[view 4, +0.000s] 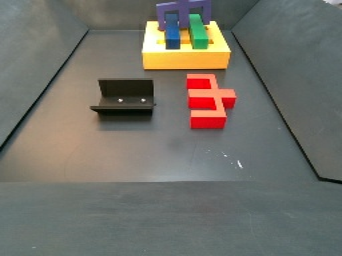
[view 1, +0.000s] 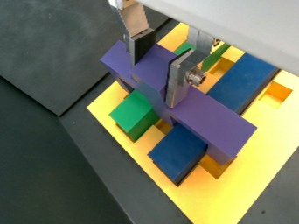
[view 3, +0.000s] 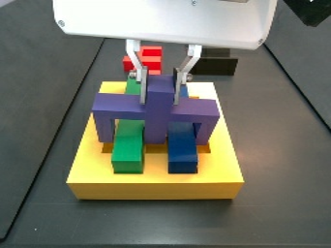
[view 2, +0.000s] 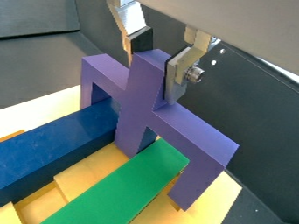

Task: Pick up the purple object. Move up. Move to above the board. Insert the purple object.
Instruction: Insert the purple object.

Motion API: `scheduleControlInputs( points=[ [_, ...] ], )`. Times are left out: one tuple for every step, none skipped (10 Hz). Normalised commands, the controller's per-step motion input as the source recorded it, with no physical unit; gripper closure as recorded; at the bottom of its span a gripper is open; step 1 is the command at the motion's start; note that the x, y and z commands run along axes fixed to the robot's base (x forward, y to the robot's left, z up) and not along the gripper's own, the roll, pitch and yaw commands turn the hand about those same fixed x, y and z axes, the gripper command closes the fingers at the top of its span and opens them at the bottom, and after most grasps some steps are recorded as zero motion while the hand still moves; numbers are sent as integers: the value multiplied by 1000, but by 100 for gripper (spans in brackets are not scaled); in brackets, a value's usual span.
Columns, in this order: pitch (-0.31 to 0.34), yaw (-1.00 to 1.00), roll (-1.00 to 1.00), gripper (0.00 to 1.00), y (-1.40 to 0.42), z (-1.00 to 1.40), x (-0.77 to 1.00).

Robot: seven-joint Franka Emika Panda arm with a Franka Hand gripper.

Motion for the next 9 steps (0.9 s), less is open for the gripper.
scheduleControlInputs(
  points=[
    [-107,49,-434,100,-246,-149,-143],
    [-83,51,-417,100,-317,-186,-100],
    [-64,14,-411,100,-346,-189,-11],
    [-63,6,-411,100,-337,-186,-3],
    [-30,11,-397,100,14,-320,0],
    [-43,0,-441,100,263,-280,0],
    [-47,0,-471,100,323,-220,20],
    [-50,0,-479,100,323,-209,40],
    [-36,0,-497,100,286,-174,43]
  ],
)
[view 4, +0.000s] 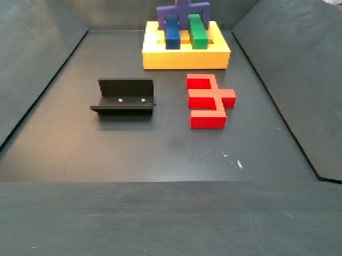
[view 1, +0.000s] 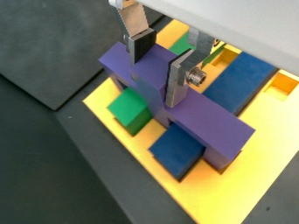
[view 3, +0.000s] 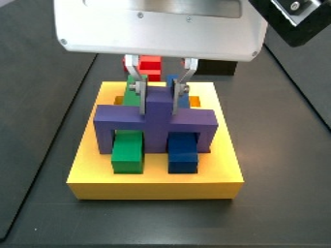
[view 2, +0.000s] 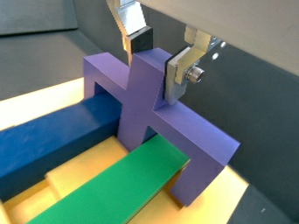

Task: Pick up the purple object. Move up. Move to above the board. Insert the purple object.
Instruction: Insert the purple object.

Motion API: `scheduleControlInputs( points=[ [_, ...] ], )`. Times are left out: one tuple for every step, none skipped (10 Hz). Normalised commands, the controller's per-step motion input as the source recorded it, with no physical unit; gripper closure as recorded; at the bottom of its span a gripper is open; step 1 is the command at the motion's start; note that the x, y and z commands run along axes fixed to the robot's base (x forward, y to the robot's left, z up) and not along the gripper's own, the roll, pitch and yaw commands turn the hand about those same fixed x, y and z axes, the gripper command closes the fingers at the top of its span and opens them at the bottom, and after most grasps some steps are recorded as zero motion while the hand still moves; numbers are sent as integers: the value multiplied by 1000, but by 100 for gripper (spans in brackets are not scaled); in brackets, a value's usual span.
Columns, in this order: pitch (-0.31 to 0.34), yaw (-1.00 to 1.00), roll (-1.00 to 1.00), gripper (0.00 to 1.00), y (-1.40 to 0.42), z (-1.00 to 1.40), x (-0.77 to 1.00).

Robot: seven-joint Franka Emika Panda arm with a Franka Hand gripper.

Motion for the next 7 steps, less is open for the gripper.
scheduleControlInputs(
  points=[
    [-53,0,-493,100,191,-163,20],
    [-47,0,-500,100,120,-134,0],
    [-90,0,-429,100,66,-266,0],
    [-126,0,-250,100,-37,-549,-94],
    [-159,34,-121,100,-74,-683,-209],
    [-43,34,0,100,-200,-569,-231],
    [-243,117,176,100,-360,-669,-231]
  ],
)
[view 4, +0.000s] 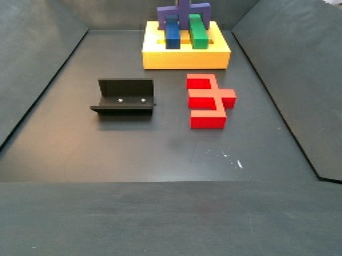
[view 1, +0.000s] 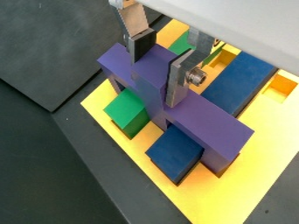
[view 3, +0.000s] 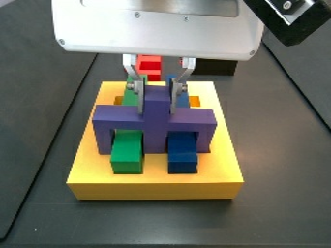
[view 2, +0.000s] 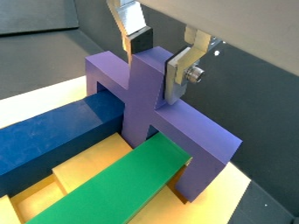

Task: Pick up the purple object. Move up. Move to above the board. Insert the purple object.
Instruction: Insert the purple object.

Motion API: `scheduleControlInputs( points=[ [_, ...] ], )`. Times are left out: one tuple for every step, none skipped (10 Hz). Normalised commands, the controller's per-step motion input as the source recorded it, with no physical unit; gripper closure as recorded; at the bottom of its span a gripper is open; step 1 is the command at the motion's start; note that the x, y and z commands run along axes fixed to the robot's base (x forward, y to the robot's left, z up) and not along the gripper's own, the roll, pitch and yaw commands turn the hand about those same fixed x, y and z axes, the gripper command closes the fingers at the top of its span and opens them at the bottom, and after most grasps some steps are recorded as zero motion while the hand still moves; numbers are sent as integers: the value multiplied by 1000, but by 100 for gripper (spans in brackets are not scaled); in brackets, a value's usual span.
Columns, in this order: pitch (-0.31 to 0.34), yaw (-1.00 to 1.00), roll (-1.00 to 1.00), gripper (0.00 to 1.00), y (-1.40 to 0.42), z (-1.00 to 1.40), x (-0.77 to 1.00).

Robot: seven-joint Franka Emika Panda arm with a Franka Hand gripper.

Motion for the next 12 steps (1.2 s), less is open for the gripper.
scheduleControlInputs(
  points=[
    [-330,137,0,100,-80,-589,-286],
    [-321,43,-79,100,-49,-560,-223],
    [-201,0,-126,100,-60,-711,109],
    [-96,-6,-184,100,0,-717,360],
    [-110,-91,-213,100,-57,-651,300],
    [-89,-100,-139,100,-220,-754,343],
    [-57,-211,-164,100,-206,-746,329],
    [-79,-229,-247,100,0,-580,183],
    [-13,-163,-347,100,151,-426,106],
    [-7,-129,-386,100,223,-363,103],
    [0,-37,-430,100,160,-283,131],
    [0,-14,-451,100,117,-237,134]
  ],
)
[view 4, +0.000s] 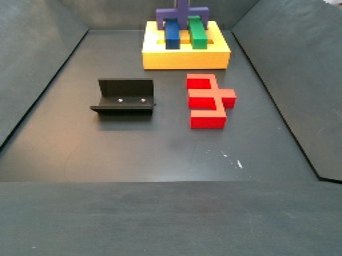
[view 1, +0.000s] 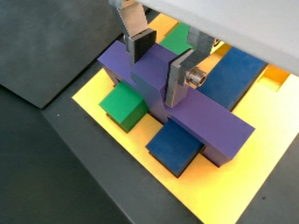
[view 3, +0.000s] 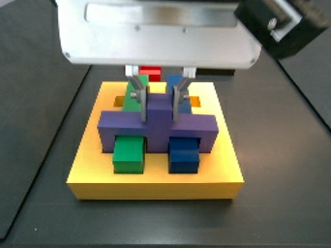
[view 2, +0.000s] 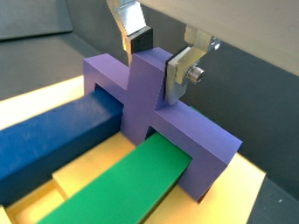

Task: Pick up the purple object. Move up. Move to above the board. Insert the purple object.
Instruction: Insert the purple object.

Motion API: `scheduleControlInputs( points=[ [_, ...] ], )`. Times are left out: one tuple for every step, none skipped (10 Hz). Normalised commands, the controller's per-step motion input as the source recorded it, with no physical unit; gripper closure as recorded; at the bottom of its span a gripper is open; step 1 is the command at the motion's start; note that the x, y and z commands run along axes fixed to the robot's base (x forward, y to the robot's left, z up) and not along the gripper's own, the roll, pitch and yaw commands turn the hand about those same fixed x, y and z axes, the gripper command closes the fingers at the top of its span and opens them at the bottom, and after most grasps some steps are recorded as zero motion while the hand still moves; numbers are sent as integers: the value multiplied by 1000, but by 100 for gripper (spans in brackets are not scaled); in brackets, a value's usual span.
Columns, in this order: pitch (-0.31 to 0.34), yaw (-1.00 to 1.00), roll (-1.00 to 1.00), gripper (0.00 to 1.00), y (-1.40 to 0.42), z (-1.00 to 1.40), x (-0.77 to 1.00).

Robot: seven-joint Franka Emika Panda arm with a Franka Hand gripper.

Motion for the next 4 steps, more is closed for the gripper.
scheduleControlInputs(
  points=[
    [0,-11,-456,100,109,-229,126],
    [-34,-43,-404,100,154,-334,157],
    [-136,-71,-217,100,60,-500,0],
    [0,0,0,100,0,0,0]
  ],
)
